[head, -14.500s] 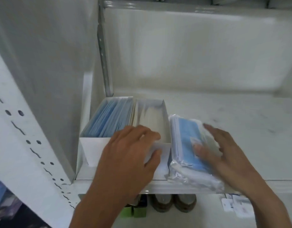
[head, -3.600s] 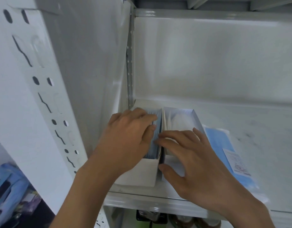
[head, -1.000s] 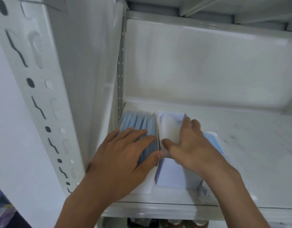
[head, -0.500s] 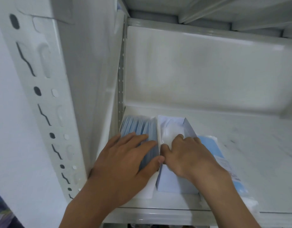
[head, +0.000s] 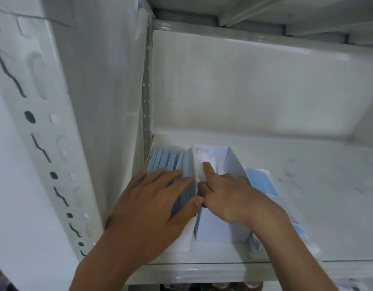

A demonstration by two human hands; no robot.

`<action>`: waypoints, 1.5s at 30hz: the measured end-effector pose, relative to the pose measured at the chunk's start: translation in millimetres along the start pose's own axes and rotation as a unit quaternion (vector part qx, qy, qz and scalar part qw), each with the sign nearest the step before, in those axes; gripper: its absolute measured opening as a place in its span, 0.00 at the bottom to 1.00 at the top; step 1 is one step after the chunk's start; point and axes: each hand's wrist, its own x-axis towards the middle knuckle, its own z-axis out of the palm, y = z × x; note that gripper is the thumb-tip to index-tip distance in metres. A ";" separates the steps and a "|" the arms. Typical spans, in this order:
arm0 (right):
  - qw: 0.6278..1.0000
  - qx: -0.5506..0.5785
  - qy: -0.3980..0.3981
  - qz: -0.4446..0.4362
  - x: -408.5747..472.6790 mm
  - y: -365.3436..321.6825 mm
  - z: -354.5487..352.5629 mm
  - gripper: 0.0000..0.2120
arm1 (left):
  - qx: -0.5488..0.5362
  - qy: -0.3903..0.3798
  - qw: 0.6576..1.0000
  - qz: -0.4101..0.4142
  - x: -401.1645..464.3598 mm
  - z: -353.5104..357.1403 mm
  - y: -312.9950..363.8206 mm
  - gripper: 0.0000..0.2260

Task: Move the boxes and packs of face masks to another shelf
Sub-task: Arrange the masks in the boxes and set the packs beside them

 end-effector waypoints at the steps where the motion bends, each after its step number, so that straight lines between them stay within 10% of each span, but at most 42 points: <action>1: 1.000 0.002 0.001 -0.006 0.2 1.0 -0.3 0.20 | -0.001 0.002 1.000 0.000 0.1 -0.4 0.1 0.31; 8: 0.986 0.157 0.050 -0.024 5.0 14.2 -3.9 0.33 | -0.006 0.000 1.000 0.001 0.4 -1.9 0.2 0.30; 23: 0.955 0.030 0.290 0.048 2.0 10.9 -17.9 0.16 | -0.013 -0.009 1.000 -0.006 0.9 -4.5 0.7 0.31; 30: 0.969 -0.018 0.244 0.021 -0.2 9.6 0.4 0.05 | -0.018 -0.003 1.000 -0.011 1.0 -3.9 1.6 0.29; 37: 0.933 0.179 0.266 -0.164 -9.1 28.1 5.7 0.21 | -0.038 0.007 0.999 0.001 1.5 -8.6 3.2 0.31; 45: 0.939 0.134 0.291 -0.122 -19.4 55.9 -10.5 0.13 | -0.036 0.096 0.991 0.089 17.4 -19.6 34.6 0.17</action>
